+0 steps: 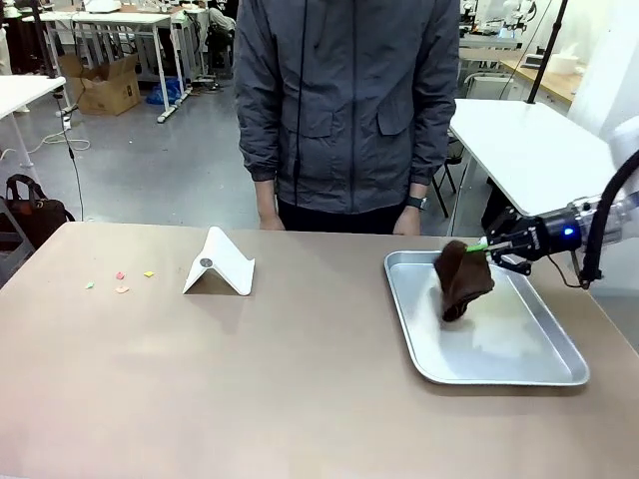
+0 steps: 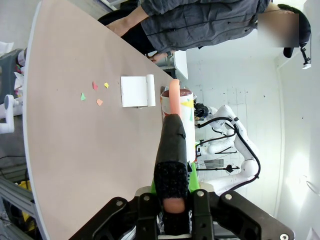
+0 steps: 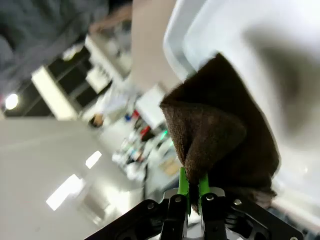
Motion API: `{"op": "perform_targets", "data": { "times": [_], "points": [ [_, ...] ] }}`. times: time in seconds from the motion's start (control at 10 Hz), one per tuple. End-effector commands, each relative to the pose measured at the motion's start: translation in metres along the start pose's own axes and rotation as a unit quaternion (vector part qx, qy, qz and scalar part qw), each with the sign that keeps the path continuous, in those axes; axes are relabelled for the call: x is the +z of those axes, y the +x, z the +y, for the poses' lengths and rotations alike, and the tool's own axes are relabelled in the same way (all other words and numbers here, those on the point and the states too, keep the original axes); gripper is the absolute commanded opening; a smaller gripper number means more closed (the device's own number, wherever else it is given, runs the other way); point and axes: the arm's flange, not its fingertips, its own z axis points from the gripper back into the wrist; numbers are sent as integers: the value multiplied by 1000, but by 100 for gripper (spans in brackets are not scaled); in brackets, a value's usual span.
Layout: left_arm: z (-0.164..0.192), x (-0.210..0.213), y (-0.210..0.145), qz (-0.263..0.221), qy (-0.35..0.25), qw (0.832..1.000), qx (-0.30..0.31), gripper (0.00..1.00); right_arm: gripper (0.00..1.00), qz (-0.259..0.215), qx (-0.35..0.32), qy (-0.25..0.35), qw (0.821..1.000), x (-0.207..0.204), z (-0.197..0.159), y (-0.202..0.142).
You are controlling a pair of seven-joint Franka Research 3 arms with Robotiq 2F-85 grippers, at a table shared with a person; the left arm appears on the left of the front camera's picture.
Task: Clean the surface of the table.
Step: If a person points to the right, clean the right side of the table with your right hand, and if they point to the left, clean the left side with your left hand.
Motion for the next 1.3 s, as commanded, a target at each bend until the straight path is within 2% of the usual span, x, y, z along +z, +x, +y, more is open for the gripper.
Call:
{"op": "perform_targets", "data": {
  "times": [0.0,0.2,0.3,0.5,0.7,0.9,1.0,1.2],
  "points": [
    [-4,1,-1,-2,-10,1000,-4,22,8,70,-43,59,995,26,12,-11],
    [-4,1,-1,-2,-10,1000,-4,22,8,139,-43,86,986,51,14,-36],
    [-4,1,-1,-2,-10,1000,-4,22,8,144,-49,90,984,64,12,-48],
    [-4,1,-1,-2,-10,1000,-4,22,8,116,-47,110,986,91,-1,-63],
    [-4,1,-1,-2,-10,1000,-4,22,8,89,-33,128,987,120,-18,-61],
    [-4,1,-1,-2,-10,1000,-4,22,8,21,22,111,993,138,-41,-59],
    [-4,1,-1,-2,-10,1000,-4,22,8,-14,24,107,994,141,-46,-60],
    [-4,1,-1,-2,-10,1000,-4,22,8,-77,30,60,995,138,-53,-59]
  ]
}}
